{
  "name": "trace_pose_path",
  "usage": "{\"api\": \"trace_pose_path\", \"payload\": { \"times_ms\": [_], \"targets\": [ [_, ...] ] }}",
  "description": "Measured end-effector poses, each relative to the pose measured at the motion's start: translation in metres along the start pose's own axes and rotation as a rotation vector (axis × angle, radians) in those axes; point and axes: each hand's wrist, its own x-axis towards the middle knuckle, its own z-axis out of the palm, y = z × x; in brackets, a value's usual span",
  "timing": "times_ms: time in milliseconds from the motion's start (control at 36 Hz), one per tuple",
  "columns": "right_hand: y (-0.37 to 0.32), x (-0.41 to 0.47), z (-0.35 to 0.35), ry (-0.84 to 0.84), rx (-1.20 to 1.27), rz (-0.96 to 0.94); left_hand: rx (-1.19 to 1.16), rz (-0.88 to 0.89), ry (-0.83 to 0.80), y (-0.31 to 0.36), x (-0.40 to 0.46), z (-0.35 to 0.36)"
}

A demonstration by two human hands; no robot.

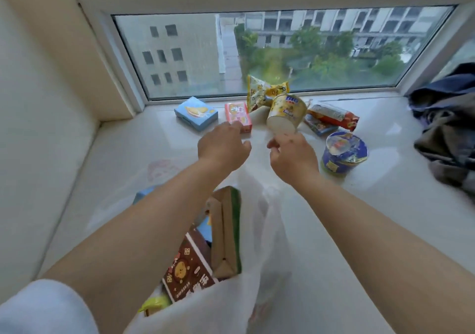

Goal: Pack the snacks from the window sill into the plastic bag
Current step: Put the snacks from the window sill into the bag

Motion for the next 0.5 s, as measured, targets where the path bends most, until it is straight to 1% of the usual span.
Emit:
{"api": "trace_pose_path", "payload": {
  "times_ms": [83, 194, 333, 417, 500],
  "targets": [
    [0.050, 0.021, -0.001, -0.074, -0.002, 0.050, 0.043, 0.002, -0.069, 0.033, 0.037, 0.021],
    [0.110, 0.057, 0.003, -0.148, -0.040, 0.072, 0.127, -0.034, -0.161, 0.059, 0.090, 0.052],
    [0.172, 0.113, 0.018, -0.227, -0.083, 0.091, 0.242, -0.065, -0.209, 0.085, 0.152, 0.089],
    [0.205, 0.152, 0.027, -0.248, -0.111, 0.102, 0.271, -0.022, -0.223, 0.100, 0.190, 0.110],
    [0.235, 0.187, 0.037, -0.246, -0.160, 0.119, 0.315, 0.068, -0.237, 0.111, 0.226, 0.136]
  ]
}}
